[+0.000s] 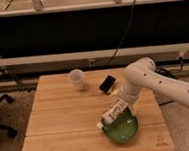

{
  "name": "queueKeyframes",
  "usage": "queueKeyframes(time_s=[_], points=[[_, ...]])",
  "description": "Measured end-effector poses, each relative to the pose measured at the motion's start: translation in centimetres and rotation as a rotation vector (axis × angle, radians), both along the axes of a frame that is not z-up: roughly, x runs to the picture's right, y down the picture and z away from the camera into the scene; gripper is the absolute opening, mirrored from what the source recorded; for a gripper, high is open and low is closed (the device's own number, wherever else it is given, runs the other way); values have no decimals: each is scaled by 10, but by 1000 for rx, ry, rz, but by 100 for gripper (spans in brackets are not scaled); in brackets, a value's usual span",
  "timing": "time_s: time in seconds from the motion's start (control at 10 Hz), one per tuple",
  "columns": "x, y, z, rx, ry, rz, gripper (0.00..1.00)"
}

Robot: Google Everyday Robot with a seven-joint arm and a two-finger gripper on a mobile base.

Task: Place the bottle in the ceramic bowl

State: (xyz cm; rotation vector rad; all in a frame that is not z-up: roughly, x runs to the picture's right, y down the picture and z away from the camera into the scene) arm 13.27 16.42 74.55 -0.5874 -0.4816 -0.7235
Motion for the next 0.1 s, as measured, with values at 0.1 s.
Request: queueKeyframes(time_s=[0.1], points=[[-3,1,2,1,-4,-2,63]])
